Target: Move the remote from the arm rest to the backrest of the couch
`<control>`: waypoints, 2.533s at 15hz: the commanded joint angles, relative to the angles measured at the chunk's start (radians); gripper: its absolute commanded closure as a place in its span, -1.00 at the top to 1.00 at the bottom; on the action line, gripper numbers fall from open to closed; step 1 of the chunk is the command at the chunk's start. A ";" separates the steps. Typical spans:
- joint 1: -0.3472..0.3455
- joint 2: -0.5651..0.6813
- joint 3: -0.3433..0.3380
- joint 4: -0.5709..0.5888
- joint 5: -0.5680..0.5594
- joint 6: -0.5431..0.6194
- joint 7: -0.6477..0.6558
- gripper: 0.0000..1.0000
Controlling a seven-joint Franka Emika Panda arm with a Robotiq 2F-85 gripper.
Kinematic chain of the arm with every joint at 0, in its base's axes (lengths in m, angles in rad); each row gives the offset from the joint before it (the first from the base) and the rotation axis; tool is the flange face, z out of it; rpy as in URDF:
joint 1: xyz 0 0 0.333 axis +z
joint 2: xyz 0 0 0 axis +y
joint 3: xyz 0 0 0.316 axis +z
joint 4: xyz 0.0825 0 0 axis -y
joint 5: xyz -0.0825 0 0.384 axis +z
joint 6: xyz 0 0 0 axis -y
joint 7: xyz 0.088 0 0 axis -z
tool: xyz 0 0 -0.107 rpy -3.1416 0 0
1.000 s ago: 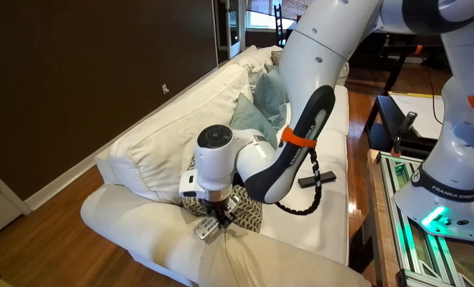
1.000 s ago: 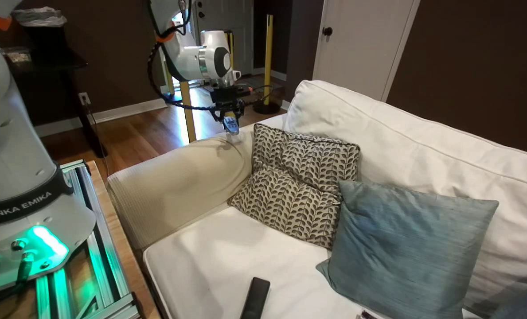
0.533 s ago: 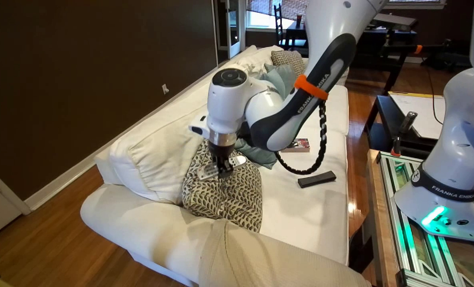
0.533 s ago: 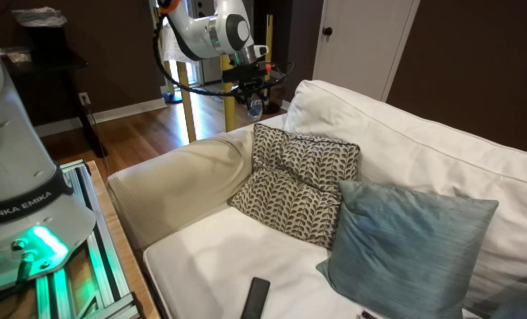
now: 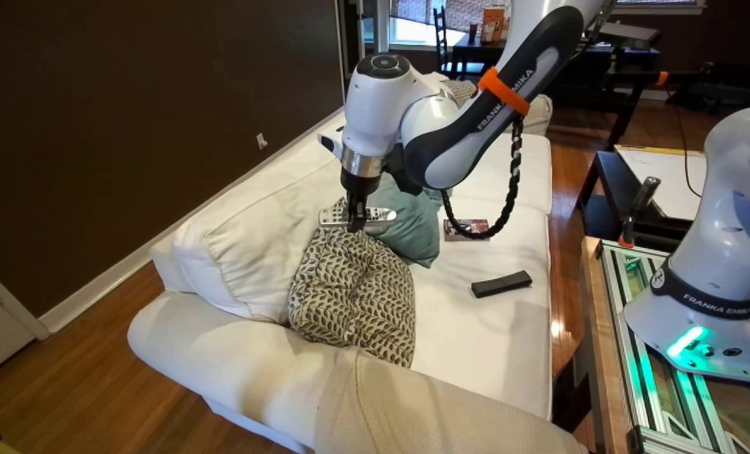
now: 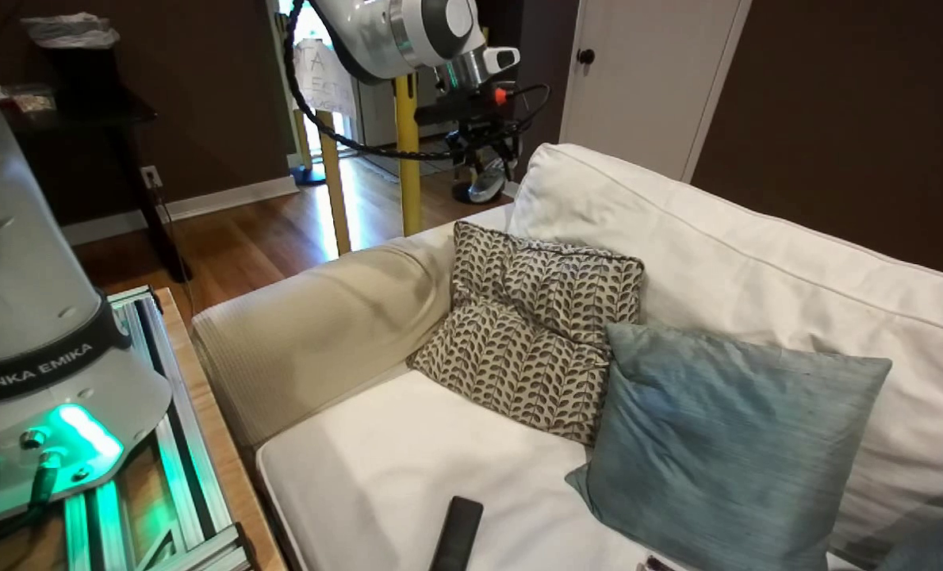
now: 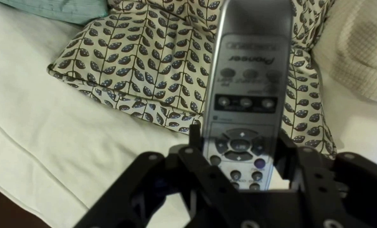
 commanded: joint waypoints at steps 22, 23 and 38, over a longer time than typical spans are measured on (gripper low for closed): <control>-0.255 0.273 0.105 0.395 0.377 -0.001 -0.192 -0.43; -0.250 0.298 0.095 0.432 0.362 -0.001 -0.188 -0.43; -0.243 0.627 0.067 0.876 0.123 0.038 -0.502 -0.43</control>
